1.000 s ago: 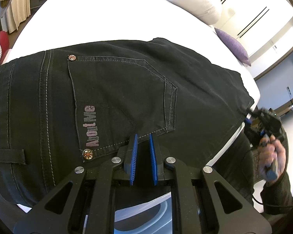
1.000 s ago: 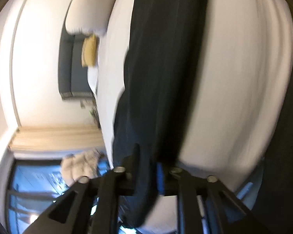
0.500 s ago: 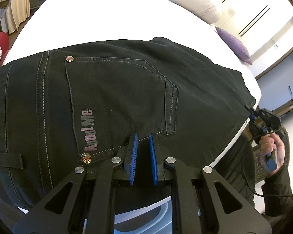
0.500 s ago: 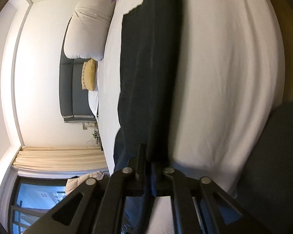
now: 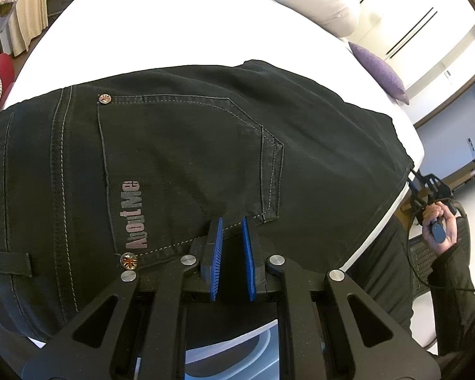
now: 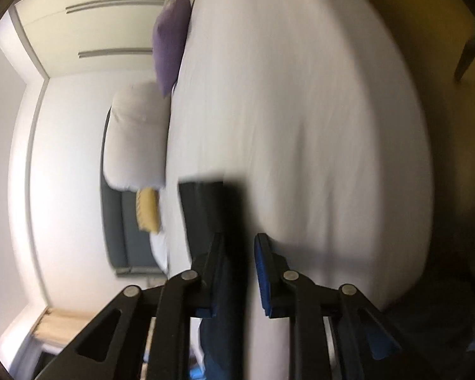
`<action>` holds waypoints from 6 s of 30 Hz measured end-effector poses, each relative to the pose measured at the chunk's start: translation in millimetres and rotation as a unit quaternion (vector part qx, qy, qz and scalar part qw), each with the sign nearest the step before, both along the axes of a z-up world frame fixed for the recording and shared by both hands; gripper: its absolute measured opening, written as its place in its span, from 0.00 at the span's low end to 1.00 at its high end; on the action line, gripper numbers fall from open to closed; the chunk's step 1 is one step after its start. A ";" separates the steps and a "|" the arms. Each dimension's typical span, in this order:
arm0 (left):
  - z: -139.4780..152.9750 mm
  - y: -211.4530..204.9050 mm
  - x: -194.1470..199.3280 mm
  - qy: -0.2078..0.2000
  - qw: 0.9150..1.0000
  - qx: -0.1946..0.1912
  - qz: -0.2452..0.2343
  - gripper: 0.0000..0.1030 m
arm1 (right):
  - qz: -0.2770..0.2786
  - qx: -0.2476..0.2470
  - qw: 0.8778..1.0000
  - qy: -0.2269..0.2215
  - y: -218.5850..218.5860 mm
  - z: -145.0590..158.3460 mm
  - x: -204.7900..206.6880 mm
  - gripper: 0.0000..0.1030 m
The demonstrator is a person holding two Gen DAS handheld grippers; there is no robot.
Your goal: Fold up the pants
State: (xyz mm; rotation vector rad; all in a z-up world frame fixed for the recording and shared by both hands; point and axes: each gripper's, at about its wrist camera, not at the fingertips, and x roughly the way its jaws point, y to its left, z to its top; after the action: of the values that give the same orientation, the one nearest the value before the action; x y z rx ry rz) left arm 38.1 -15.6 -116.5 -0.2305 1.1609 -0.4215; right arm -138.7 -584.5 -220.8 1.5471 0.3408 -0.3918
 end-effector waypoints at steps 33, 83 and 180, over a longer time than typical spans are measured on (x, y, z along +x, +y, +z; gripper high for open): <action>-25.4 10.0 54.3 -0.020 0.999 -0.033 0.016 0.11 | 0.384 -0.030 0.921 0.058 241.2 -15.0 289.5 0.00; 51.4 73.7 20.1 -0.105 0.992 0.015 0.074 0.10 | 0.415 -0.091 0.905 0.003 238.9 32.8 139.5 0.06; -2.9 22.1 64.1 0.055 0.988 -0.138 0.031 0.06 | 0.436 -0.510 0.717 0.187 300.3 69.6 174.1 0.07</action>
State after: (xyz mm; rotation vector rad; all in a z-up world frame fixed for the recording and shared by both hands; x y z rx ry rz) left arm 102.2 6.4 -119.4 -0.5351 1.1975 -0.5201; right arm 35.5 -284.2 -151.2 0.0966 0.9318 -0.0693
